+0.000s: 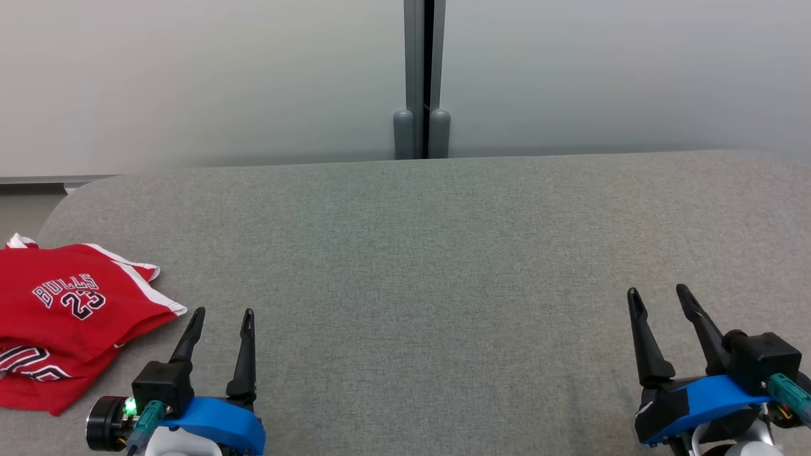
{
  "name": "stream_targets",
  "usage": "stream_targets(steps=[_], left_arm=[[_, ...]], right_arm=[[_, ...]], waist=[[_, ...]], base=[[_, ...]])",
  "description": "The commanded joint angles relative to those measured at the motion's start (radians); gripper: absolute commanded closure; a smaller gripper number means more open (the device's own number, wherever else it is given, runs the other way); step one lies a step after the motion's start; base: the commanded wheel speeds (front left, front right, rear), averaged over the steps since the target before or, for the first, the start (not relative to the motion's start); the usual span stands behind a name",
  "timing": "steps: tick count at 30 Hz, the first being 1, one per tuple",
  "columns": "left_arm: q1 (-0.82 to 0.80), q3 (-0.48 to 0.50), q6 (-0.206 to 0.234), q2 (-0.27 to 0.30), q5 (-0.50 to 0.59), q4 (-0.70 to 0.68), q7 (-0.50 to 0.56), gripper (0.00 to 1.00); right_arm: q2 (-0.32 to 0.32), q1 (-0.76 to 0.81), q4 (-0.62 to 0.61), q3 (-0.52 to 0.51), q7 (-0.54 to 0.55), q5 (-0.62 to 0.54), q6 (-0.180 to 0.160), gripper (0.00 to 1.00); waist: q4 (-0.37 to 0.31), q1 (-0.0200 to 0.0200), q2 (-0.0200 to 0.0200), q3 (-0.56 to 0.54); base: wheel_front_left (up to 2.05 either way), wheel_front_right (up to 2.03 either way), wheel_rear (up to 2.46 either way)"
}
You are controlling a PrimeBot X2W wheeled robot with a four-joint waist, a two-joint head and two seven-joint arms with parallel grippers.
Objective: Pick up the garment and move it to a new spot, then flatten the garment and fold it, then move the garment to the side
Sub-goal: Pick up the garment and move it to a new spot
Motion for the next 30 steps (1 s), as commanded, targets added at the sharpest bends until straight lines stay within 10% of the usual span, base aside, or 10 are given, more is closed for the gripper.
stream_targets(steps=[1,30], left_arm=[[-0.012,-0.001,0.004,0.005,-0.003,0.001,-0.005,0.0],[0.011,0.092,0.066,-0.001,-0.034,-0.075,-0.005,0.0]], right_arm=[[0.002,0.007,-0.006,-0.003,-0.005,-0.002,0.0,0.0],[-0.025,0.001,-0.127,0.095,0.031,0.006,0.0,0.0]], waist=[[0.004,0.0,-0.0001,0.001],[0.355,0.0,-0.0001,0.027]], base=[[0.0,0.0,0.0],[0.0,0.0,0.0]])
